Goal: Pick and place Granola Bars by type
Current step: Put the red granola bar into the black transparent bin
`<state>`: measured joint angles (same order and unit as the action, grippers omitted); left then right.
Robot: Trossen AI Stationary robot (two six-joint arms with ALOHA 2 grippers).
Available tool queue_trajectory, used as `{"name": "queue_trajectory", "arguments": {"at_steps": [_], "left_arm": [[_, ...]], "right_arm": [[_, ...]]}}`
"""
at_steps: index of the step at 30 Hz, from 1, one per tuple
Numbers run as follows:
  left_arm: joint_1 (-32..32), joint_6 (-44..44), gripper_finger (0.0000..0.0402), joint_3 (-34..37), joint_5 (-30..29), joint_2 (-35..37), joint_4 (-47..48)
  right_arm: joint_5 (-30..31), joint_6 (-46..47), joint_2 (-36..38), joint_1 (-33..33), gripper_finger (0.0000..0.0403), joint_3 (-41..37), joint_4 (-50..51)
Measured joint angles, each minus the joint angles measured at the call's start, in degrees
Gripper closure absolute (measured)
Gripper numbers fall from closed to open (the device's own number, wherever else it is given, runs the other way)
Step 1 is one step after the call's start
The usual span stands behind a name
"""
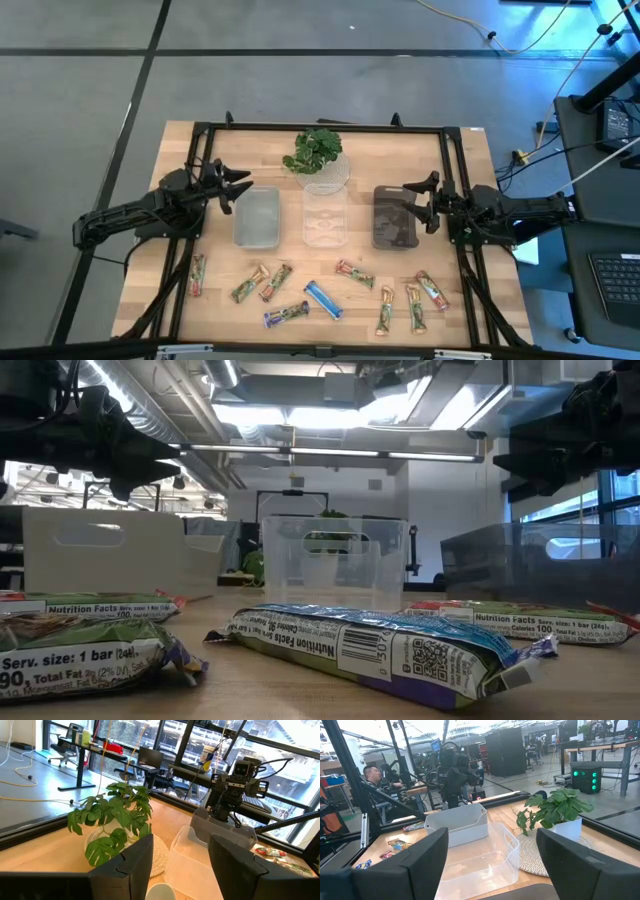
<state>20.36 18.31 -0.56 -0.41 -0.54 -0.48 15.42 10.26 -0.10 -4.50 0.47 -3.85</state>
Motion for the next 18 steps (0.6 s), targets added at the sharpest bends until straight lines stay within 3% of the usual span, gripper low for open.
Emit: {"name": "queue_trajectory", "arguments": {"at_steps": [11, 18], "left_arm": [[0.0, 0.0, 0.0221, 0.0, -0.02, 0.02, -0.01], [0.0, 0.0, 0.022, -0.02, -0.02, 0.02, -0.01]], "right_arm": [[0.9, 15.07, 0.0, 0.01, 0.0098, 0.0, -0.78], [0.17, 11.47, -1.22, 0.01, 0.0099, 5.1, -0.76]]}}
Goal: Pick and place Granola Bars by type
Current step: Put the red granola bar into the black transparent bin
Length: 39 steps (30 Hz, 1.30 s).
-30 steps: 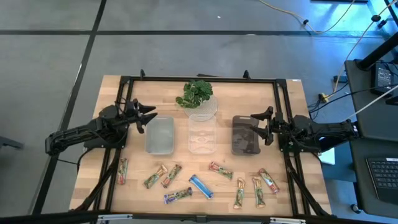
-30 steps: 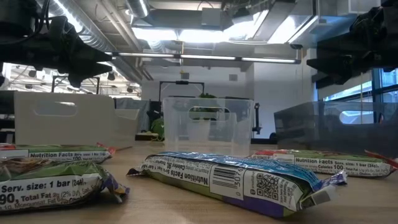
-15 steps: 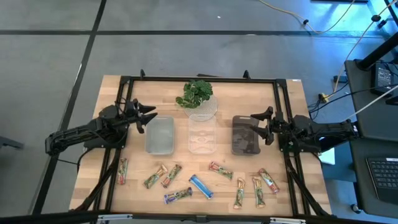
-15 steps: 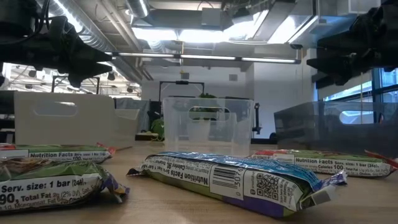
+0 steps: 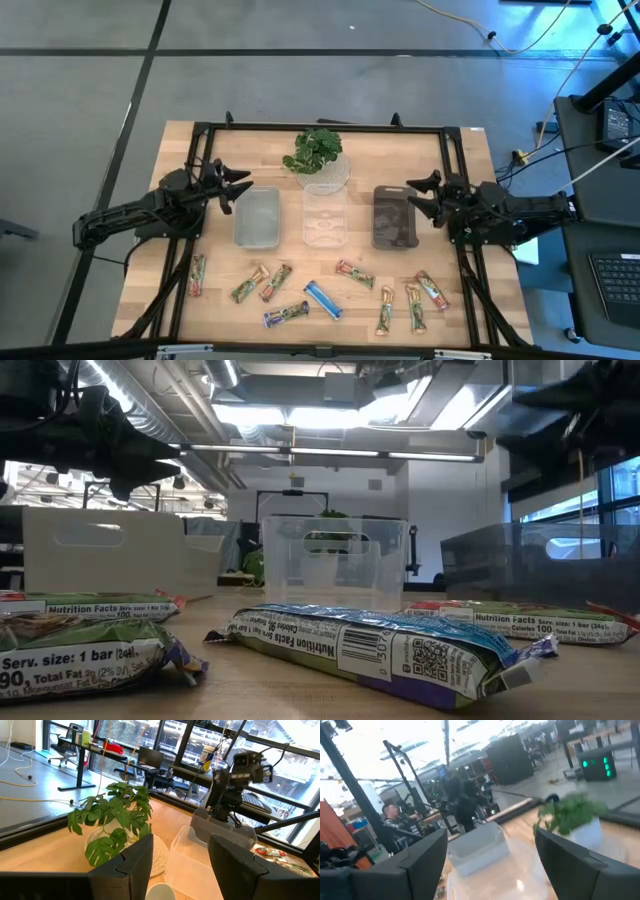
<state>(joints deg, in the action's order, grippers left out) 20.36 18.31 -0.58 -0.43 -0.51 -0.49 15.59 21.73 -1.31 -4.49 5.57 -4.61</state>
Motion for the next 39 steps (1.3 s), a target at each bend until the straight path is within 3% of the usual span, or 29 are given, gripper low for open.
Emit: {"name": "queue_trajectory", "arguments": {"at_steps": [5, 9, 16, 22, 29, 34, 39], "left_arm": [[0.0, 0.0, 0.022, 0.02, 0.02, -0.02, 0.01], [-0.01, 0.0, 0.022, 0.01, 0.0, -0.02, 0.01], [-0.02, 0.0, 0.022, 0.02, 0.0, 0.0, 0.0], [0.0, 0.0, 0.0221, 0.01, 0.02, -0.02, 0.01], [0.0, 0.0, 0.0221, 0.02, 0.0, -0.01, 0.01], [0.0, 0.0, 0.022, 0.0, 0.0, -0.02, 0.01], [0.0, 0.0, 0.0221, 0.02, 0.0, -0.02, 0.01]], "right_arm": [[2.87, -7.03, -7.92, 0.0, 0.0117, 13.02, 10.38], [4.39, -5.27, -20.64, -0.02, 0.0135, 27.0, 26.66], [-8.56, 8.57, -45.44, -0.35, 0.0157, 50.96, 60.71], [-18.28, 24.71, -59.86, -5.94, 0.0169, 61.48, 80.73], [-19.36, 43.05, -65.49, -17.76, 0.0172, 62.32, 83.16], [-19.92, 57.24, -67.49, -26.41, 0.0171, 60.2, 79.53], [-19.87, 62.18, -70.04, -32.62, 0.0171, 58.25, 72.65]]}}
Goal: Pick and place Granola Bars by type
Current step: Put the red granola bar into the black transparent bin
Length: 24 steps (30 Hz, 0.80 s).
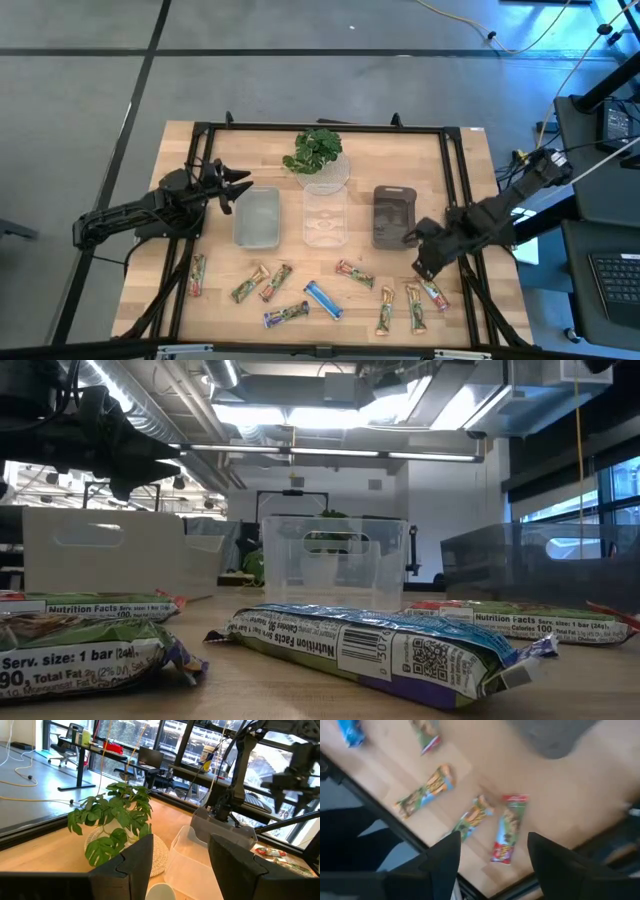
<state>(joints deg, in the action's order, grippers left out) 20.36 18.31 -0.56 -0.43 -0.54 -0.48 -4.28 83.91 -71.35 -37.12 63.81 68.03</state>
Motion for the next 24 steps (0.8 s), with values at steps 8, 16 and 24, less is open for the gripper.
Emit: {"name": "queue_trajectory", "arguments": {"at_steps": [8, 16, 24], "left_arm": [[0.0, 0.0, 0.022, -0.02, 0.0, 0.0, 0.01], [0.0, 0.0, 0.022, -0.02, 0.0, 0.0, -0.01], [0.0, 0.0, 0.022, 0.0, -0.02, 0.0, -0.01]], "right_arm": [[-1.14, 5.74, -5.45, -4.83, 0.0171, -2.67, -2.12], [-1.98, 7.42, -11.14, -8.26, 0.0141, -5.42, -2.89], [-6.2, 10.3, -15.42, -9.17, 0.0089, -8.0, -4.36]]}}
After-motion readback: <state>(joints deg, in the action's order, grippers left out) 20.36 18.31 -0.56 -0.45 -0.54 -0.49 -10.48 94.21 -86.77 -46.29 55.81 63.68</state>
